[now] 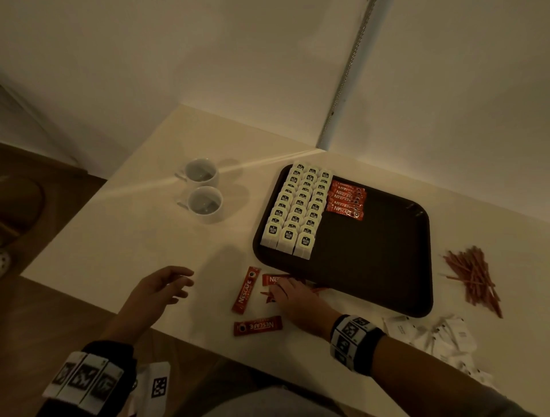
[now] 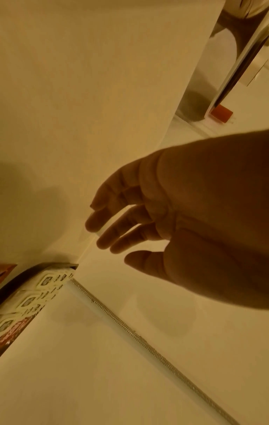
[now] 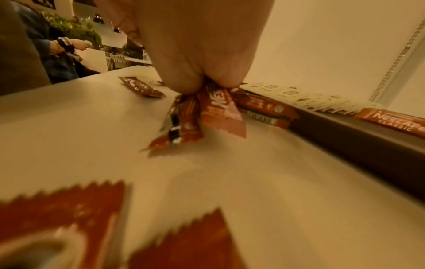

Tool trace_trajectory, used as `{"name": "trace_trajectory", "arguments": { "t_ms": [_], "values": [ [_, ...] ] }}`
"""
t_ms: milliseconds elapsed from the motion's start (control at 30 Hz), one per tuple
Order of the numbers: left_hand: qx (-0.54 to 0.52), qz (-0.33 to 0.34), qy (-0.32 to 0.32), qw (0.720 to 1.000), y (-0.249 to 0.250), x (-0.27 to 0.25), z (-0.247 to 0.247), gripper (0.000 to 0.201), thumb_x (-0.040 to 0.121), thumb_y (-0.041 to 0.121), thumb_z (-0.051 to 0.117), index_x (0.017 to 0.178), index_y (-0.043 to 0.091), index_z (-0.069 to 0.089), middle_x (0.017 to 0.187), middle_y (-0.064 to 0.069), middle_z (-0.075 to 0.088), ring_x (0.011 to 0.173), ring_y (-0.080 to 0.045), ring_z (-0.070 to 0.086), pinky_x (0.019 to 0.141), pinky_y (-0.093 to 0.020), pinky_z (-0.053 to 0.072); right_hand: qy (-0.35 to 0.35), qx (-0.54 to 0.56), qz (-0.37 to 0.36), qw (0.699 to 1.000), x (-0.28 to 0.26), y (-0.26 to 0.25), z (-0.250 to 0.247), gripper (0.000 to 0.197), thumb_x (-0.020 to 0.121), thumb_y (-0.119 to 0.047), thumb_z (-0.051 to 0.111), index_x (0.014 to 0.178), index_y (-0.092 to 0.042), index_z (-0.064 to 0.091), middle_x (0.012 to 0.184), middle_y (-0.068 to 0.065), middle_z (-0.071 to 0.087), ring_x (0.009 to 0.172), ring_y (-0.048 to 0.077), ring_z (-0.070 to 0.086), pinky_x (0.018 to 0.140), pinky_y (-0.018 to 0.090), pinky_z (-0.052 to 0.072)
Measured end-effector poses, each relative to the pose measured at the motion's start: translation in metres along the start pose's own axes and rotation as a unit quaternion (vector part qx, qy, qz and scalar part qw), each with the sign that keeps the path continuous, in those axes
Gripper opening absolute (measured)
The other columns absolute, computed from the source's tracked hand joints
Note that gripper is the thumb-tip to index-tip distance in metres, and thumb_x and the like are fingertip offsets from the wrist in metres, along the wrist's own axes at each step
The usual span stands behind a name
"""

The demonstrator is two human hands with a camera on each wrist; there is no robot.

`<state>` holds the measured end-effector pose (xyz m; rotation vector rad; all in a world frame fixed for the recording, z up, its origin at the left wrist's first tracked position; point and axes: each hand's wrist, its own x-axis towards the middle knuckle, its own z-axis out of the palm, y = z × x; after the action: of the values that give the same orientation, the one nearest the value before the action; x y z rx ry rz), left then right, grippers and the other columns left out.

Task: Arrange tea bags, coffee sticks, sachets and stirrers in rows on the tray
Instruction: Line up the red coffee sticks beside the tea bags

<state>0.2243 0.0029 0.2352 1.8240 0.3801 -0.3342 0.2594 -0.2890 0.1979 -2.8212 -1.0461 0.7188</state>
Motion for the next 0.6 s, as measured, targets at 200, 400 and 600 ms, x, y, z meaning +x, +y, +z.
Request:
{"name": "trace_trajectory", "arguments": {
  "t_ms": [200,400,600],
  "values": [
    [0.015,0.037,-0.025,0.999,0.035,0.016,0.02,0.014,0.094,0.011,0.056,0.098,0.019,0.067,0.093,-0.003,0.071,0.084,-0.021,0.066,0.079,-0.034,0.05,0.076,0.191,0.025,0.978,0.005,0.006,-0.024,0.051,0.094,-0.016,0.053,0.14,-0.012,0.031,0.135,0.005,0.039,0.113,0.013,0.046,0.103,0.031,0.043],
    [-0.058,0.057,-0.199,0.977,0.09,0.045,0.077,0.045,0.082,0.028,0.072,0.121,0.029,0.051,0.122,0.005,0.06,0.109,-0.007,0.061,0.084,-0.021,0.051,0.258,0.452,0.072,0.851,0.011,0.012,-0.087,0.024,0.096,-0.013,0.046,0.12,-0.016,0.045,0.107,0.003,0.057,0.093,0.011,0.055,0.076,0.014,0.043],
    [-0.29,0.036,-0.231,0.928,0.139,0.073,0.142,0.067,0.083,0.062,0.045,0.137,0.024,0.046,0.131,-0.003,0.06,0.121,-0.021,0.056,0.099,-0.039,0.046,0.321,0.622,0.099,0.707,0.024,0.022,-0.139,0.028,0.097,-0.016,0.046,0.125,-0.015,0.046,0.112,0.006,0.062,0.104,0.019,0.061,0.095,0.037,0.05]
  ]
}}
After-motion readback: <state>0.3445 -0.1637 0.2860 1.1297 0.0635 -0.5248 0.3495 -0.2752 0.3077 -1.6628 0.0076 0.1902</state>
